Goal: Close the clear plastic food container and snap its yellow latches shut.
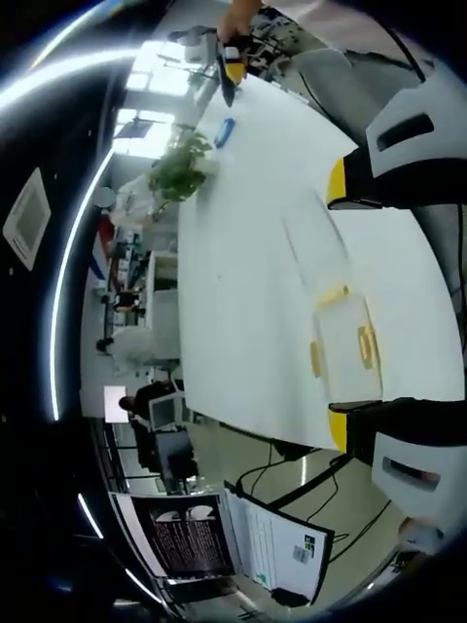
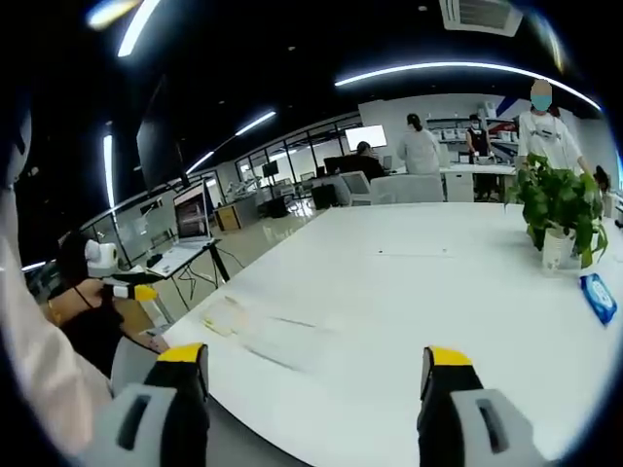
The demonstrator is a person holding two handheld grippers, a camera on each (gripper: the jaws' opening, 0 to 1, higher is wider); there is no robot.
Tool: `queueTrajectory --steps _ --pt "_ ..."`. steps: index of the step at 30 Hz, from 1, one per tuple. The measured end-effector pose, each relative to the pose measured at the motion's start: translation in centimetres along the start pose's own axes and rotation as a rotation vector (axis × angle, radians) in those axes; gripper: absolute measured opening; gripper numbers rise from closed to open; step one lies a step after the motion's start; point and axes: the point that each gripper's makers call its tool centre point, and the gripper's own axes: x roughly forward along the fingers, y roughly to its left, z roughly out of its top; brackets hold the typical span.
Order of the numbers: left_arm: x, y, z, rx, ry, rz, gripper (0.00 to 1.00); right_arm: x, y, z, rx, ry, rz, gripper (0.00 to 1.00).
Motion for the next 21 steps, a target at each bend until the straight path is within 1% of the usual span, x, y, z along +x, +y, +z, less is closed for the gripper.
queueTrajectory --steps 7,13,21 --pt "0.19 -0.33 -0.33 -0.003 0.007 -0.011 0.79 -0.07 0.02 -0.27 0.001 0.01 -0.001 0.91" --pt "0.18 -0.22 -0.67 -0.015 0.013 -0.006 0.79 -0.13 -0.09 -0.09 0.007 0.004 -0.002 0.91" --pt "0.2 -0.1 -1.04 -0.021 0.027 -0.003 0.77 0.12 0.02 -0.21 0.0 0.016 0.0 0.91"
